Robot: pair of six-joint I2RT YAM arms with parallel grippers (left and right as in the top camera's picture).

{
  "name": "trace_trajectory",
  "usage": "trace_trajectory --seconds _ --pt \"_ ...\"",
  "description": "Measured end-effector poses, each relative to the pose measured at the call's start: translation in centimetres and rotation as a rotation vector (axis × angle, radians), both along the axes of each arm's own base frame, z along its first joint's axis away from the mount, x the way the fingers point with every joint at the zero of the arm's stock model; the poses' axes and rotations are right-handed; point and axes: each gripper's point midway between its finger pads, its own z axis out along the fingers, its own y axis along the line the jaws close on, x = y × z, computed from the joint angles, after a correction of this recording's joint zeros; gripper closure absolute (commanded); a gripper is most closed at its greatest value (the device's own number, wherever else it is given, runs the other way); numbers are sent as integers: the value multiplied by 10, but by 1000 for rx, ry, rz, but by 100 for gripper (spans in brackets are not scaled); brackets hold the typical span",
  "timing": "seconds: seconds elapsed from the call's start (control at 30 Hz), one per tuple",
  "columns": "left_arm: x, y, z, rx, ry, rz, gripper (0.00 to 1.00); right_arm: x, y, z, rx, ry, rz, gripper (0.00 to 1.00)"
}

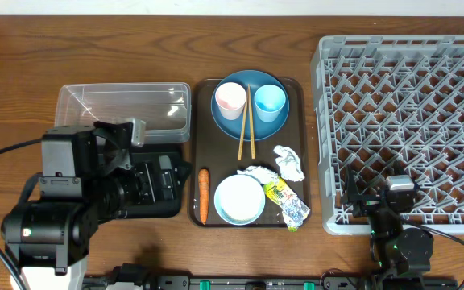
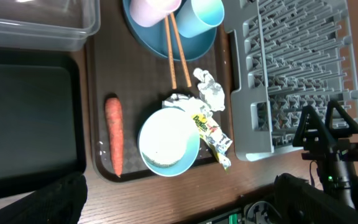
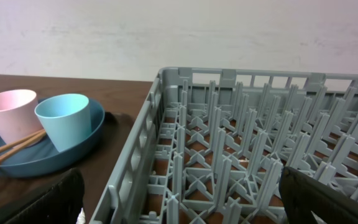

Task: Sort waste into correct bins and load items into the dishwasher rack
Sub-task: 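Move the left gripper over the brown tray toward the crumpled tissue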

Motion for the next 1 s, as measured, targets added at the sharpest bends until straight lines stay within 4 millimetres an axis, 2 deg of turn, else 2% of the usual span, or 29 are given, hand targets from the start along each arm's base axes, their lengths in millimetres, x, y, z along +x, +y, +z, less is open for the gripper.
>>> trace_trajectory --seconds 0.43,0.8,0.9,1.0 --pt "-8 -46 3 37 -36 -122 2 0 0 0 0 0 0 1" --pt "-1 -99 -27 113 40 -239 1 0 0 0 0 0 0 1" --pt "3 -102 -39 134 87 -226 14 0 0 0 0 0 0 1" --pt "7 -105 -50 150 134 -209 17 0 0 0 0 0 0 1"
